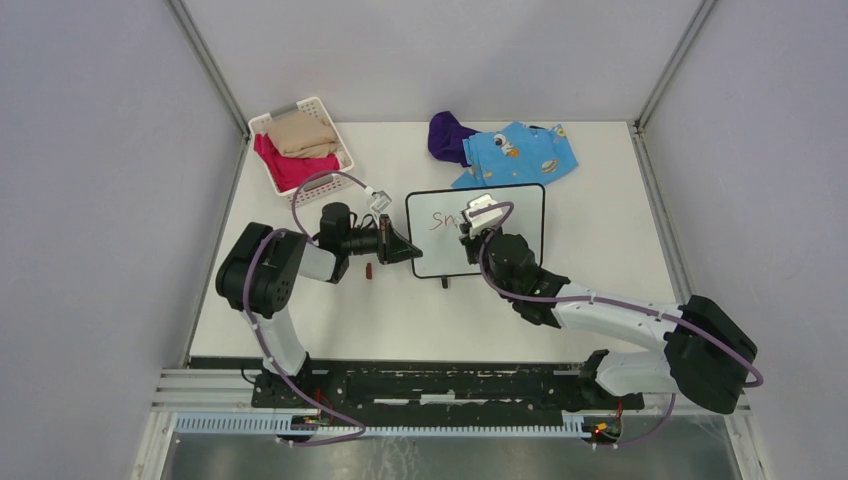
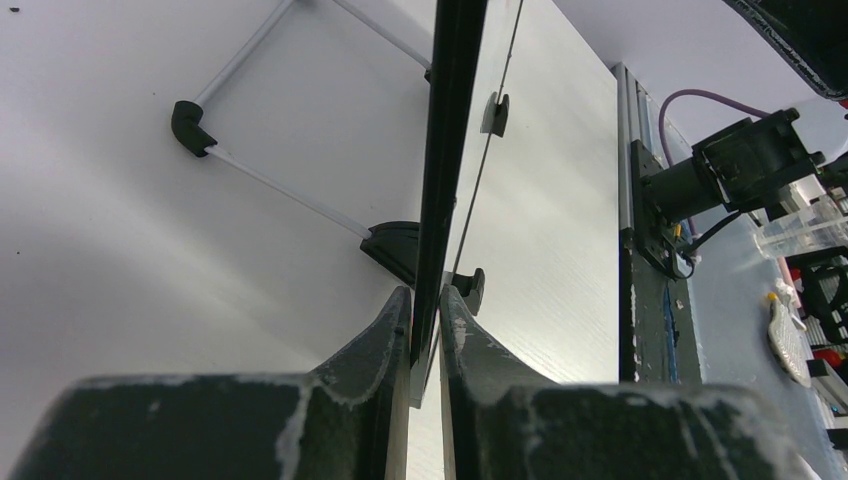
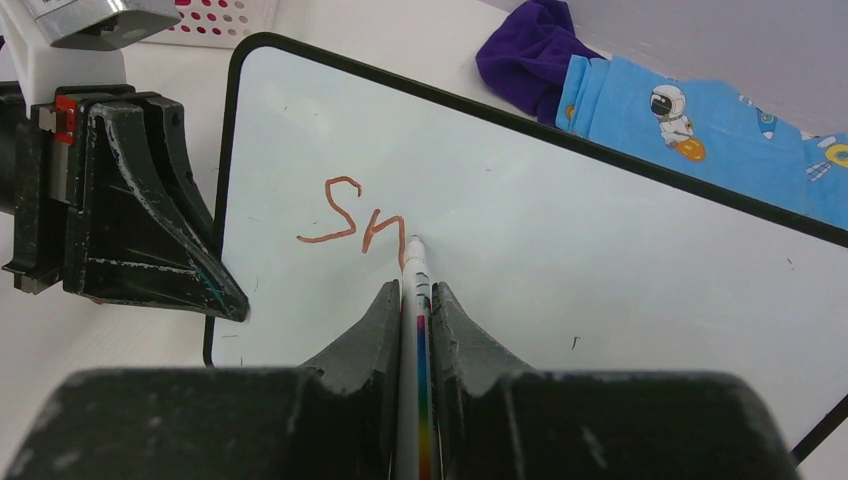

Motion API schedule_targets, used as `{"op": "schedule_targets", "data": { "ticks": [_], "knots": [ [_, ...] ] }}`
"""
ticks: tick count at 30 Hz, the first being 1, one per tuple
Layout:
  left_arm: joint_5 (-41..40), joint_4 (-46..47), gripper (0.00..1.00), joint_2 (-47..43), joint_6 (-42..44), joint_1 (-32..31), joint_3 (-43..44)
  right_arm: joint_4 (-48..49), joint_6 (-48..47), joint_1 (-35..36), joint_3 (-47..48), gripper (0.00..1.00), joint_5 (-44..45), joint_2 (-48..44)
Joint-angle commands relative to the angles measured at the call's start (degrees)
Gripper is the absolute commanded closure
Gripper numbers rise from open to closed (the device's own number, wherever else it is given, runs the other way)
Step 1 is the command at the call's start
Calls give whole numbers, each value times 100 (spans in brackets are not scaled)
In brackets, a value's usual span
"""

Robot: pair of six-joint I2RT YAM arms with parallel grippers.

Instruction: Write a sentence on the whiteboard

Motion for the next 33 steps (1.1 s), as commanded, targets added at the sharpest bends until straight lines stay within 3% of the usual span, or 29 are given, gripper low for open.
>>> {"op": "schedule_targets", "data": {
  "ticks": [1,33],
  "knots": [
    [-316,-326,98,-69,353,25,89,137,-43,-88,213,100,151,-11],
    [-329,-396,98,-72,388,17,105,26,188,-197,-462,100,1,-475]
  ]
}}
